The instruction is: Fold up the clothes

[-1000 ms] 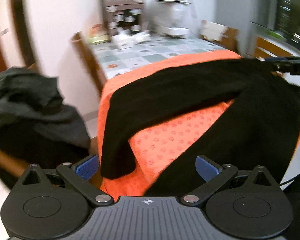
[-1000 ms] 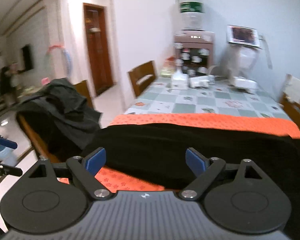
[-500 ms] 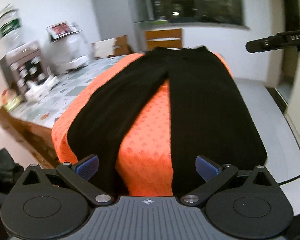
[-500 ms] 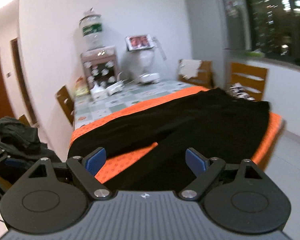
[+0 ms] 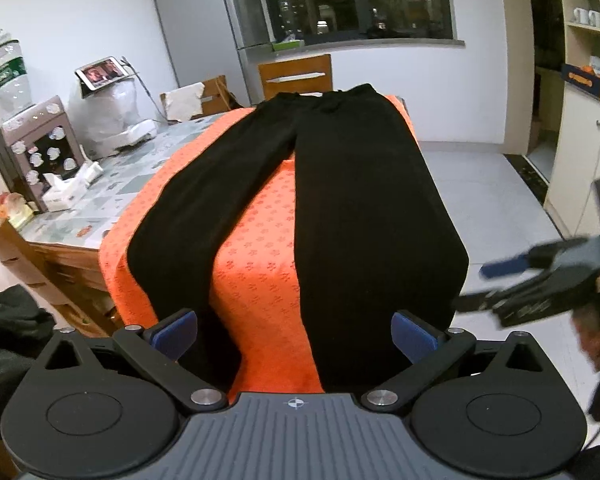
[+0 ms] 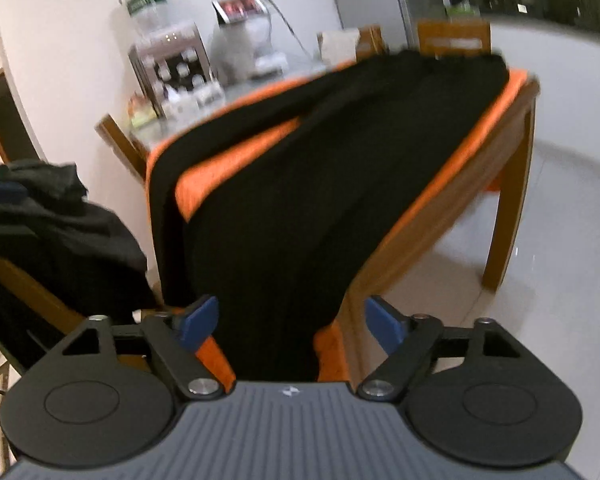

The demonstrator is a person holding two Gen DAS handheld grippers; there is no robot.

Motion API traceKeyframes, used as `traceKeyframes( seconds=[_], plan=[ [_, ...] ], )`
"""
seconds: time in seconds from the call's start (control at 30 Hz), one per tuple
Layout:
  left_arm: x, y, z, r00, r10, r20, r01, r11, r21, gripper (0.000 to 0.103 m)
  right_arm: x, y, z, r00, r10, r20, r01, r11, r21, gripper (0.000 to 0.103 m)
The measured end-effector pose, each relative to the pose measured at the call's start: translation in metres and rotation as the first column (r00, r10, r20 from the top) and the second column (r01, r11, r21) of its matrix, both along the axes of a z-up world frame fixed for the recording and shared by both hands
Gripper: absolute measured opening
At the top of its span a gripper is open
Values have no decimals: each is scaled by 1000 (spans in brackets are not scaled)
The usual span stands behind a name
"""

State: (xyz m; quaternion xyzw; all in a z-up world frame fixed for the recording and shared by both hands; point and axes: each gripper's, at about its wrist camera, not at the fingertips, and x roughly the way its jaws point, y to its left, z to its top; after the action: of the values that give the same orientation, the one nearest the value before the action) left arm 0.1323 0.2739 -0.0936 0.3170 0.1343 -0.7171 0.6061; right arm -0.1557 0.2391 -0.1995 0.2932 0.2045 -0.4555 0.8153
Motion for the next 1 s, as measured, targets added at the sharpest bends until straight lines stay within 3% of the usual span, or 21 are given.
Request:
traceKeyframes(
  seconds=[0.37, 0.47, 0.5, 0.53, 0.57, 0.7, 0.87, 1.0],
  plan=[
    [12, 40, 10, 1000, 18, -6, -18, 1000, -14, 103, 45, -22, -57, 998, -36, -51, 43, 990, 131, 62],
    [20, 47, 12, 1000, 12, 3, -12, 1000, -23, 103, 57, -27, -65, 998, -42, -45, 49, 986, 157, 49],
    [22, 47, 12, 1000, 9, 5, -9, 1000, -24, 103, 60, -27, -65, 998, -41, -46, 48, 987, 154, 36],
    [25, 48, 13, 1000, 5, 6, -5, 1000, -25, 103, 65, -27, -65, 998, -42, -52, 49, 988, 145, 16],
    [28, 48, 13, 1000, -1, 8, 2, 1000, -26, 103, 68, -28, -61, 998, -39, -49, 46, 989, 142, 8],
    [39, 46, 14, 1000, -19, 9, 19, 999, -39, 103, 62, -26, -34, 999, -19, 27, 15, 991, 132, 7],
    [50, 37, 18, 999, -29, -29, 27, 997, -66, 103, 60, -28, 30, 978, 103, 180, -116, 991, 65, 6],
    [50, 14, 24, 997, -47, -66, 41, 995, -88, 103, 57, -61, 91, 960, 143, 242, -145, 989, -9, 6]
  ],
)
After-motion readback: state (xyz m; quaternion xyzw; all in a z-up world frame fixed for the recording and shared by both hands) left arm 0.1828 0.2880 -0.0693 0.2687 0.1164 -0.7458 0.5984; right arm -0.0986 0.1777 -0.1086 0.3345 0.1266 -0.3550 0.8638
